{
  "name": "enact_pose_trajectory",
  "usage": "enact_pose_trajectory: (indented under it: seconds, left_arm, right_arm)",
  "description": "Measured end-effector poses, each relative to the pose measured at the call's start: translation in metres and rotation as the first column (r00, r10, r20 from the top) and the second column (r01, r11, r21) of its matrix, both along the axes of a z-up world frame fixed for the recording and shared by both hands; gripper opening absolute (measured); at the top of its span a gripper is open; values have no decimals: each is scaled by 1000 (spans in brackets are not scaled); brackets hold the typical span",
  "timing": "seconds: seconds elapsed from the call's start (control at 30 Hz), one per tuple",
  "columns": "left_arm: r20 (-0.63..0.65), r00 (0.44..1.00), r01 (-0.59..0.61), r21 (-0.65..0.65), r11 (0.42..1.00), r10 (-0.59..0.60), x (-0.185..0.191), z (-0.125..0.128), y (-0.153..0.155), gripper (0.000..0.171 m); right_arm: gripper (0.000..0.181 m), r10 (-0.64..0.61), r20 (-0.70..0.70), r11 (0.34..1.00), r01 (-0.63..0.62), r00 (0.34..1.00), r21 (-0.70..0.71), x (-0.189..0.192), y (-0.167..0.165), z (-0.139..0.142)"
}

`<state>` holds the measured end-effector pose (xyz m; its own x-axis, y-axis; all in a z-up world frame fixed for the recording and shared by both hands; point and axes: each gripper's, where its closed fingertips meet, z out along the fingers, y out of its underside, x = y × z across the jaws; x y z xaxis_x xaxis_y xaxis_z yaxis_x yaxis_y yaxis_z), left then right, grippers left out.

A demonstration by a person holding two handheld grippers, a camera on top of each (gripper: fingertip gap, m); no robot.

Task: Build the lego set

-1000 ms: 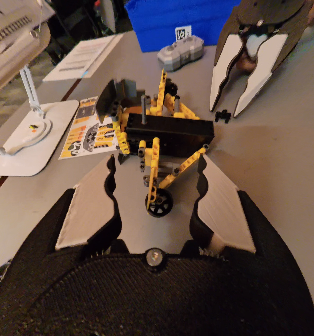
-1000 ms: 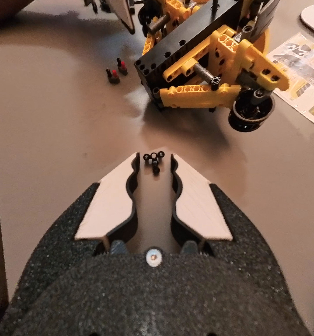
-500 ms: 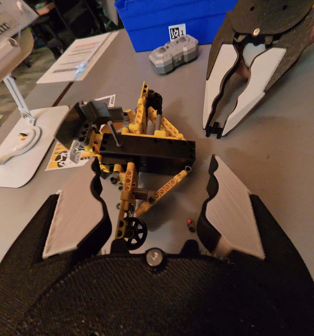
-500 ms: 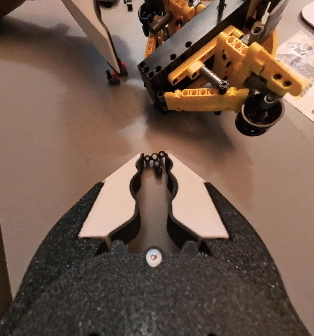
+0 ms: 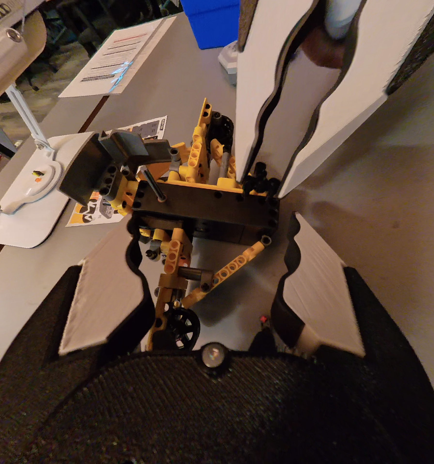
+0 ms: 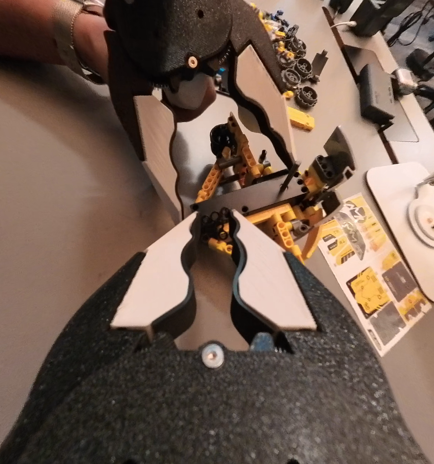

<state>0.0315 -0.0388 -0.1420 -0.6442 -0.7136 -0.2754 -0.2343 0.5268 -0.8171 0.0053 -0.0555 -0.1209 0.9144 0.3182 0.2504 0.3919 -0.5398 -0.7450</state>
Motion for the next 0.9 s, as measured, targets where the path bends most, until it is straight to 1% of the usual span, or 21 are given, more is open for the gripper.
enact_pose_trajectory:
  seconds: [0.13,0.23,0.43,0.5,0.53,0.77,0.9]
  left_arm:
    - [2,1000,6,-41,999,-6,0,1,2,112]
    - [8,1000,12,-50,999,-12,1,1,2,112]
    - [32,999,14,-57,998,-12,1,0,2,113]
    - [41,999,2,-65,998,1,3,1,3,109]
    - [44,999,-4,-62,998,6,4,1,4,106]
    - [44,999,-10,-73,997,13,4,2,3,103]
    - [53,999,-9,-63,998,12,3,3,2,100]
  right_arm:
    - [21,-1,-69,999,-2,998,-35,4,3,-3]
    - [21,-7,-39,999,4,999,-54,6,2,-4]
    - [21,-46,-26,993,43,999,-109,7,2,-4]
    - [21,-65,-20,989,62,998,-135,7,2,-5]
    - [21,-71,-13,987,69,997,-147,7,1,-5]
    - [21,-88,96,971,107,991,-213,7,2,-5]
    - [21,-90,134,962,121,987,-244,7,2,-5]
